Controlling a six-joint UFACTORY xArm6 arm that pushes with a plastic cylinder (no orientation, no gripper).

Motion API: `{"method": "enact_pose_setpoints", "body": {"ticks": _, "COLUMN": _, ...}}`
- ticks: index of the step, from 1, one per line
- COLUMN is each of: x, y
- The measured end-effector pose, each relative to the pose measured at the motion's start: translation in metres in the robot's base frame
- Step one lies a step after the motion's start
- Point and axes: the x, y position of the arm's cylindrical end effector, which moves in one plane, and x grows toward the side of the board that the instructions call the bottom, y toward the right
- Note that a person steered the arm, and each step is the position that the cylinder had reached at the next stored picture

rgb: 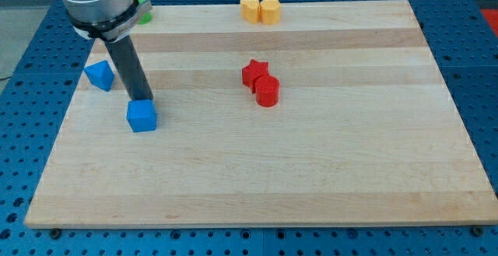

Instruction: Move the blue cube towards the center

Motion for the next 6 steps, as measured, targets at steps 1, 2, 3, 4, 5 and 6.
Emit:
{"method": "enact_pose_setpoints", "body": {"ticks": 1, "x": 0.0, "y": -0.013}}
{"method": "enact_pose_setpoints", "body": {"ticks": 2, "x": 0.014, "y": -0.069}}
{"method": "enact_pose_setpoints", "body": {"ticks": 3, "x": 0.044, "y": -0.068}}
{"method": "enact_pose_setpoints", "body": {"ticks": 4, "x": 0.048, "y": 0.028}}
{"method": "enact_pose_setpoints", "body": {"ticks": 5, "x": 0.05, "y": 0.092}}
{"method": "enact_pose_setpoints", "body": {"ticks": 6, "x": 0.064, "y": 0.035}}
